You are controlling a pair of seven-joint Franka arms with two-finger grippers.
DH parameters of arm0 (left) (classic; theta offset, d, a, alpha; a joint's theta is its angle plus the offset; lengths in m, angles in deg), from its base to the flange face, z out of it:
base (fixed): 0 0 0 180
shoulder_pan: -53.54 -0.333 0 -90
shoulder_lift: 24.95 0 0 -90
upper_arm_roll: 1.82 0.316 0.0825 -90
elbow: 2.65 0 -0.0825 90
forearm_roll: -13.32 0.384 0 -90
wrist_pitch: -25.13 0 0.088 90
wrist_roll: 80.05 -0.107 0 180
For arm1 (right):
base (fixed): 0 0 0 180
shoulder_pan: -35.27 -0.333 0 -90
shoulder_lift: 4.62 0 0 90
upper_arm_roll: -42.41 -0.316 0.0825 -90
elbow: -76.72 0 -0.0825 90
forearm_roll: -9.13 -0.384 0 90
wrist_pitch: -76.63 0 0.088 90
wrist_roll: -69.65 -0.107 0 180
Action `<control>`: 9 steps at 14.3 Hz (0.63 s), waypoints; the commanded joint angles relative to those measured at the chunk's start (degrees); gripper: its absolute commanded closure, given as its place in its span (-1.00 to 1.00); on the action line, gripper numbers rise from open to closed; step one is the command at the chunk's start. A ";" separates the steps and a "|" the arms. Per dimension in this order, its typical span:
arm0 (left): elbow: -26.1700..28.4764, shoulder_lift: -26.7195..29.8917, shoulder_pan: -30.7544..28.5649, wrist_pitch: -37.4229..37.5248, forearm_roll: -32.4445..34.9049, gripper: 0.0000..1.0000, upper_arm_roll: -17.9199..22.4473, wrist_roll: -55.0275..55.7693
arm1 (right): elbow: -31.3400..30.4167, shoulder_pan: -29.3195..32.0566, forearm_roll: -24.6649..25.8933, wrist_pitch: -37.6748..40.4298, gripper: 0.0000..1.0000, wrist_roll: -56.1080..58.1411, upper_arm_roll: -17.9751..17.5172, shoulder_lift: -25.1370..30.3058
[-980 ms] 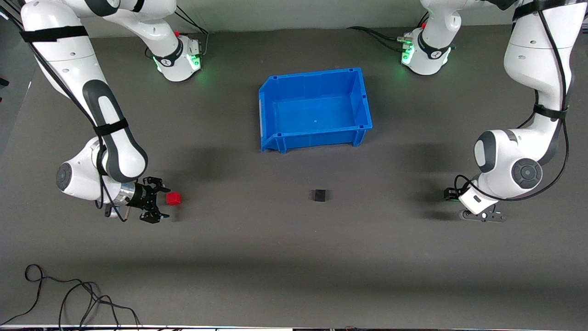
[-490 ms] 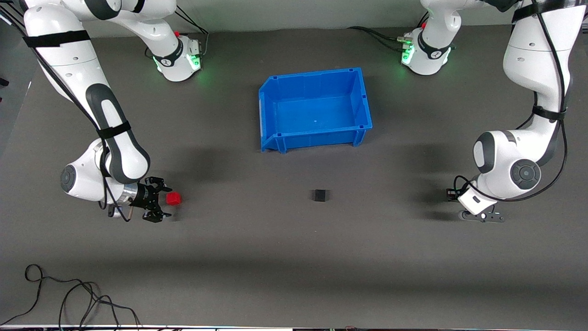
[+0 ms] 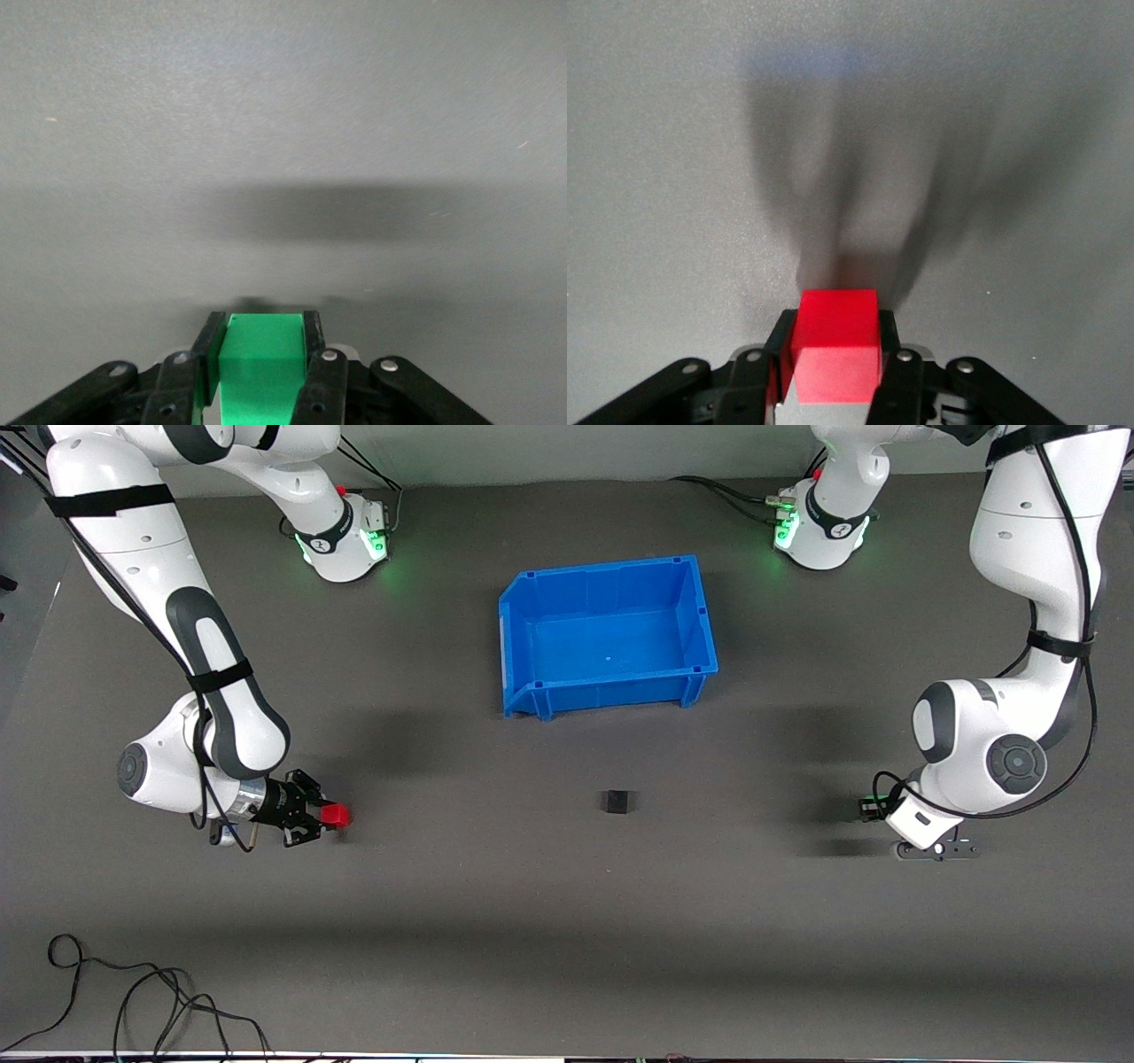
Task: Attach green and red cubes to black cube
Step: 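Carry the red cube and green cube toward the black cube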
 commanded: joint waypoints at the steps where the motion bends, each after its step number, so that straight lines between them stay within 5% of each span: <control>1: -5.32 2.84 2.74 10.70 -0.51 1.00 0.24 10.21 | 0.71 -0.15 -1.90 0.17 0.39 2.16 0.15 0.01; 4: -14.20 3.02 5.38 22.05 -0.51 1.00 0.15 24.10 | 2.55 -0.42 -1.81 3.05 0.39 0.50 0.06 2.03; 9: -14.14 3.63 11.09 23.13 -0.33 1.00 0.15 51.16 | 9.06 -6.90 -1.20 11.16 0.42 -11.44 0.33 3.00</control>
